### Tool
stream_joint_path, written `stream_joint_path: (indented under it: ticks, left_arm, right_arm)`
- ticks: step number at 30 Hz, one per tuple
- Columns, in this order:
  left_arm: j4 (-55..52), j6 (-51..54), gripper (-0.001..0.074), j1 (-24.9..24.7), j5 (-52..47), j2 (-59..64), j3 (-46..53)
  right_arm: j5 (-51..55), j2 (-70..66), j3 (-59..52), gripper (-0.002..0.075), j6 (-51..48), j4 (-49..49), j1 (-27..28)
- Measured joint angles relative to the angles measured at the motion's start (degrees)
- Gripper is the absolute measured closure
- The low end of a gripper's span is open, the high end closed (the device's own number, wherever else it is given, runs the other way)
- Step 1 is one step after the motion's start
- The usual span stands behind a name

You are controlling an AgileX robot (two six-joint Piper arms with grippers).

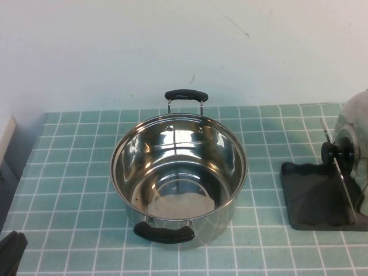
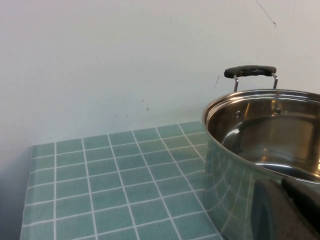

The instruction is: Put pot lid on rack

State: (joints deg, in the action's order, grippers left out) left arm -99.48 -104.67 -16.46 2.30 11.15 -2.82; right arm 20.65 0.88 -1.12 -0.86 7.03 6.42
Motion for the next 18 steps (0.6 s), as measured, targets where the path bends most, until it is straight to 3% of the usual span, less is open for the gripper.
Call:
stream_joint_path:
  ticks: [18]
  left_arm:
    - [0.0,2.77,0.0736,0.0,-2.3,0.0,0.0]
  right_arm:
    - [0.0,0.0,0.0,0.0727,0.11,0.0,0.0]
